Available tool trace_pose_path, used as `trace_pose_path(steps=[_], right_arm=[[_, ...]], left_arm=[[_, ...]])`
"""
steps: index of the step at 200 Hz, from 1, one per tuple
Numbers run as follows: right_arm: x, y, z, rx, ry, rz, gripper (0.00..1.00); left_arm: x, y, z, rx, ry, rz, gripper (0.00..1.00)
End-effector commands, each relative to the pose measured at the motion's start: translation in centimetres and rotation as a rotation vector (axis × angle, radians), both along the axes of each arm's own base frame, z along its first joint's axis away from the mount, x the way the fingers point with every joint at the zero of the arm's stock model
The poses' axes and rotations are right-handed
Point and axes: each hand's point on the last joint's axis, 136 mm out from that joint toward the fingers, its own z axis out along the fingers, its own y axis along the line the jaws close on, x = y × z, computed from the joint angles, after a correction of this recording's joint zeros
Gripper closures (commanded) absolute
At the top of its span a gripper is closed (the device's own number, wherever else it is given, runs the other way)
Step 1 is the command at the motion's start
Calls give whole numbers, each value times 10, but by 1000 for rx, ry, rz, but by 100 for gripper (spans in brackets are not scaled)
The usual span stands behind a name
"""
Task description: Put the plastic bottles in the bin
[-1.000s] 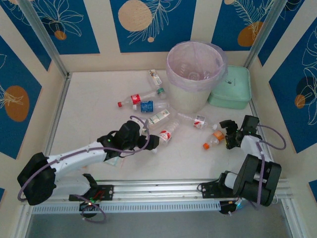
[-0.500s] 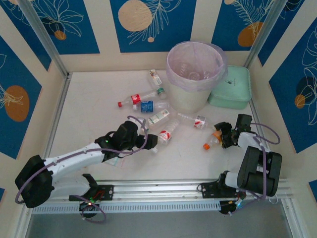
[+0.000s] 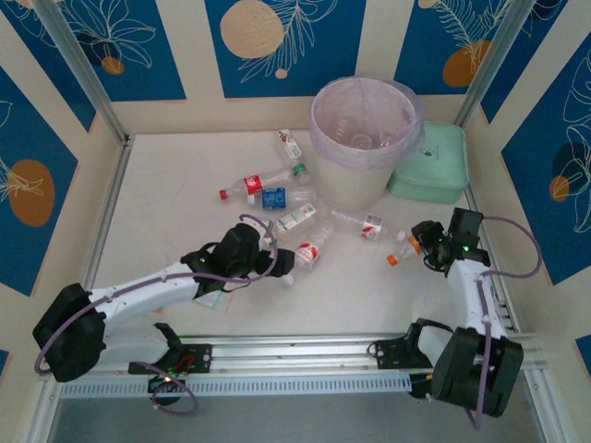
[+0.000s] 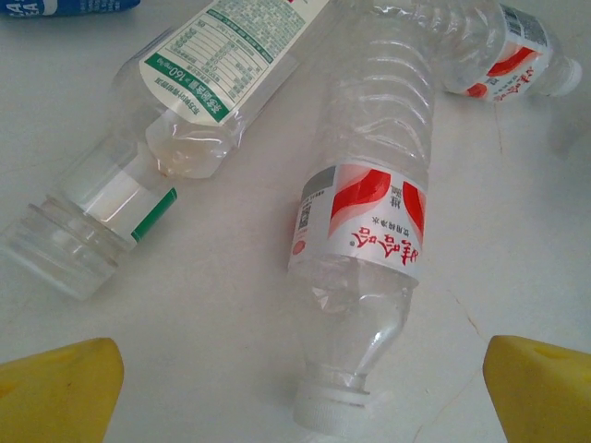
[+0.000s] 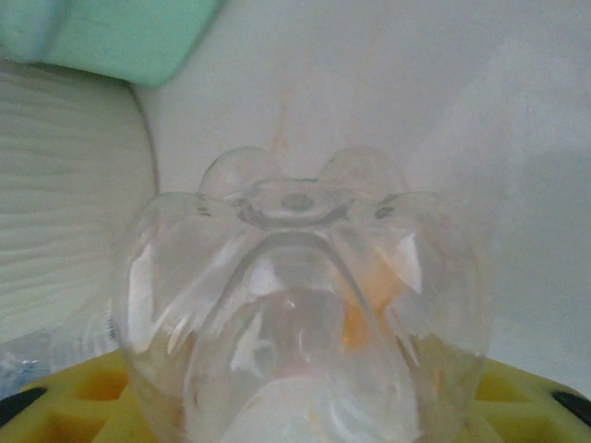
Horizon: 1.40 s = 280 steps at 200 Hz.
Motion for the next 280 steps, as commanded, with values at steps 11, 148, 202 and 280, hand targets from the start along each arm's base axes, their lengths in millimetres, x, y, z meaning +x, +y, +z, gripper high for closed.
trace_pose_path(steps=[11,148,202,280], right_arm=[[0,-4,69,-111,-151,26,56],[159,75,374,-719,-730,468,100],[258,122,326,-948,-524,705,100],[323,156,205,-961,-354,974,100]], left_arm=[[8,-1,11,-15,-17,9,1],[2,-3,13,-110,20,19,1],[-4,10,17,-127,34,69,1],[-12,35,18,-107,23,140,1]])
